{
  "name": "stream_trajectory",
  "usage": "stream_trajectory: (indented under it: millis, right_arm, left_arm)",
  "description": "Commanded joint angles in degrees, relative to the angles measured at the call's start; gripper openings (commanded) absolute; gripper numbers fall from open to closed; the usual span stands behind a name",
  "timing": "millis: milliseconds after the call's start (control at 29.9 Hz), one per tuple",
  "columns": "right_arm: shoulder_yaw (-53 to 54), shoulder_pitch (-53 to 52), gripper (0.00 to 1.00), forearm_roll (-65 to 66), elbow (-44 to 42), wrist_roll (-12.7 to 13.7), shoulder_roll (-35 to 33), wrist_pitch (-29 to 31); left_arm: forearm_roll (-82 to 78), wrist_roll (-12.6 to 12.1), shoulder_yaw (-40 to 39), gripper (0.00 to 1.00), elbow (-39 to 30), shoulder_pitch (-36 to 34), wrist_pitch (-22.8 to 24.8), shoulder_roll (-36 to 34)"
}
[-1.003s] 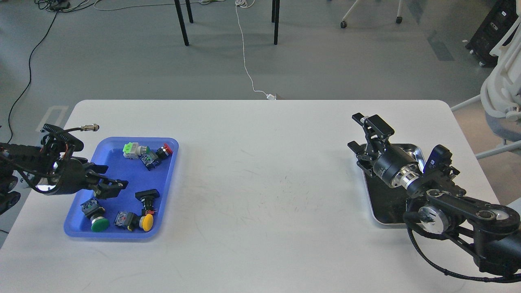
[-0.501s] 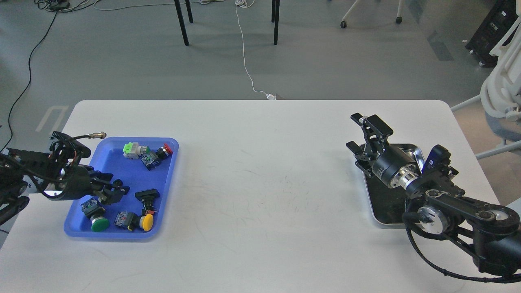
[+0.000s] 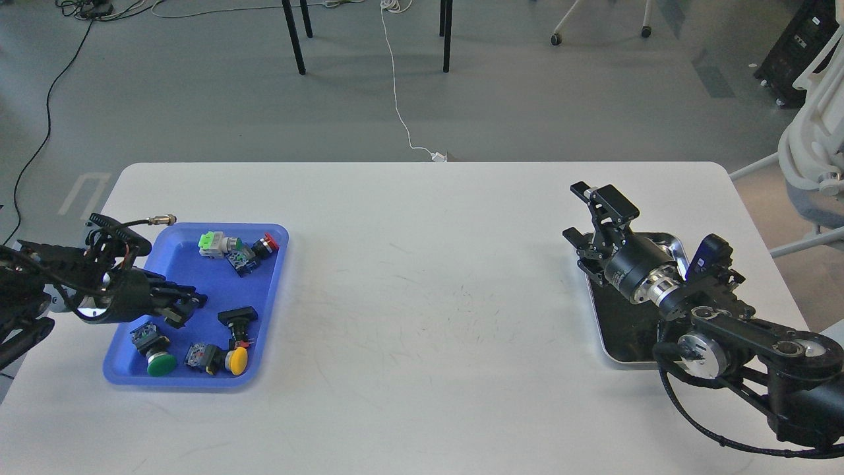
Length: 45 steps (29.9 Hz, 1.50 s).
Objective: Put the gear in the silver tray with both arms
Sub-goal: 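Carry the gear toward the table center with the left arm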
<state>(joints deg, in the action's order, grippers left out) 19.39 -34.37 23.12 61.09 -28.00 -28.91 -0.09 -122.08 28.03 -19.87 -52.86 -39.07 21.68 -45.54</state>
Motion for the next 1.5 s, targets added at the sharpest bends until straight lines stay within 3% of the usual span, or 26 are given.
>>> stream_trajectory:
  millis: [0, 167, 435, 602, 869, 1237, 1471]
  right_arm:
    - [0.39, 0.00, 0.97, 0.00, -0.10, 0.00, -0.01, 0.00]
    - [1.18, -0.17, 0.97, 0.00, -0.01, 0.00, -0.10, 0.09]
    - [2.14, -7.46, 0.97, -0.18, 3.42, 0.00, -2.91, 0.44]
    - [0.83, -17.12, 0.98, -7.62, 3.59, 0.00, -3.09, 0.71]
    - [-6.11, -30.31, 0.98, -16.17, 3.24, 0.00, -0.19, 0.09]
    - [-7.44, -30.06, 0.98, -16.00, 2.63, 0.00, 0.61, -0.08]
    - [-7.52, -29.79, 0.98, -15.91, 2.54, 0.00, 0.17, 0.00]
  left_arm:
    - [0.09, -0.03, 0.01, 0.13, -0.05, -0.30, -0.93, -0.08]
    - [0.70, -0.03, -0.17, 0.13, -3.11, -5.03, -1.47, -0.25]
    - [1.14, -0.03, -0.08, 0.13, -19.28, -15.94, 4.77, -0.52]
    - [0.53, -0.03, 0.01, 0.13, -24.92, -16.91, 6.32, 8.33]
    - [-2.92, -0.03, 8.69, 0.13, -20.19, -21.82, 6.32, 24.77]
    - [-2.92, -0.03, 14.24, 0.13, -6.83, -24.21, 6.32, 42.97]
    - [-2.92, -0.03, 17.49, 0.13, -4.53, -23.77, 6.32, 45.54]
